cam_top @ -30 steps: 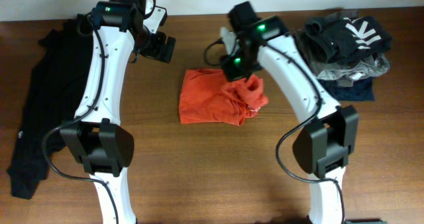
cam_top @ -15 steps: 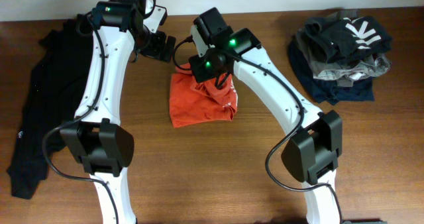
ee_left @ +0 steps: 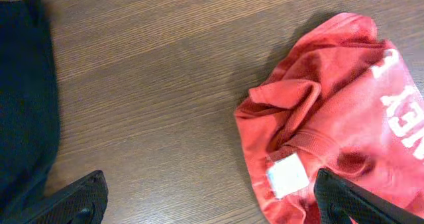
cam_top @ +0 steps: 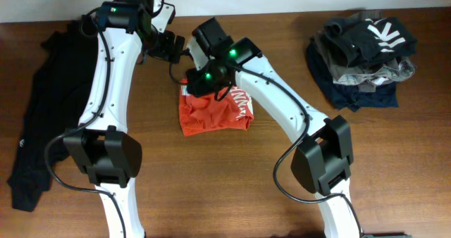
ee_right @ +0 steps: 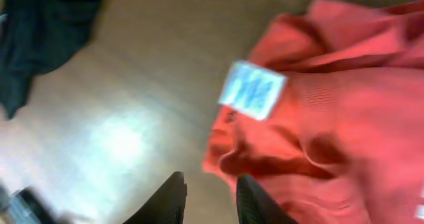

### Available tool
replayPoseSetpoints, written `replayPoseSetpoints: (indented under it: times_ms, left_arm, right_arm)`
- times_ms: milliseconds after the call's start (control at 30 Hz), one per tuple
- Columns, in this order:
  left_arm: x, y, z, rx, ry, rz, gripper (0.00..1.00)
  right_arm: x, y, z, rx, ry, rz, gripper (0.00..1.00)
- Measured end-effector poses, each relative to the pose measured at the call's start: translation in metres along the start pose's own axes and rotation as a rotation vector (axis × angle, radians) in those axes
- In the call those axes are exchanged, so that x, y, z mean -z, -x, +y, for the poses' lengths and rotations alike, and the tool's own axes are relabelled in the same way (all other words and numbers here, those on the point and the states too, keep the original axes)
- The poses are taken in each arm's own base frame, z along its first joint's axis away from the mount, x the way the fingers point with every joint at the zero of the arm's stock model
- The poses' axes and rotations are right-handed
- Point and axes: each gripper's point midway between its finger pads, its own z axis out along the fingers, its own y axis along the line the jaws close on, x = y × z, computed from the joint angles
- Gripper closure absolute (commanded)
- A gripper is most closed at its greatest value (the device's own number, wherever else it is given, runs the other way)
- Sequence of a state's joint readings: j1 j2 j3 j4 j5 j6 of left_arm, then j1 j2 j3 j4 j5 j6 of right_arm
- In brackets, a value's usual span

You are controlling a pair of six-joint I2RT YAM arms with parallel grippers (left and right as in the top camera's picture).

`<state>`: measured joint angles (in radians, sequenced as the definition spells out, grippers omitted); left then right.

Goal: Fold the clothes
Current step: 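Fold the right end leftward over the shirt with the right gripper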

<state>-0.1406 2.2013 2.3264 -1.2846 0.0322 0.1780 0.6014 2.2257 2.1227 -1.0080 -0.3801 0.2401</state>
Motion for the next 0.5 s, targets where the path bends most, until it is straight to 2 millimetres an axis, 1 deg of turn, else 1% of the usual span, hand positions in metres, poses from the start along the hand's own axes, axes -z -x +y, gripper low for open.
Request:
replayPoseSetpoints:
  times_ms: [67,167,233,267,333,367,500]
  left_arm:
    - [0.000,-0.001,0.004,0.006,0.009,0.003,0.01]
    - [0.000,-0.001,0.011,0.030,0.015,0.000,0.01]
    - [0.001,-0.003,0.018,0.057,0.020,0.001,0.01]
    - [0.001,-0.004,0.021,0.070,0.021,0.004,0.01]
    - [0.001,-0.009,0.026,0.091,0.021,0.016,0.01]
    - [0.001,-0.011,0.028,0.099,0.022,0.025,0.01]
    - [0.002,-0.022,0.029,0.112,0.017,0.067,0.01]
  right_arm:
    - [-0.001,-0.002,0.006,0.000,0.025,0.009,0.69]
    - [0.000,-0.003,0.010,-0.002,0.049,0.015,0.67]
    - [0.001,-0.004,0.008,-0.010,0.052,0.022,0.64]
    - [0.001,-0.005,0.005,-0.015,0.049,0.027,0.60]
    - [0.004,-0.009,-0.004,-0.039,0.035,0.044,0.52]
    - [0.006,-0.011,-0.011,-0.053,0.022,0.055,0.48]
    - [0.019,-0.020,-0.046,-0.092,-0.034,0.098,0.45]
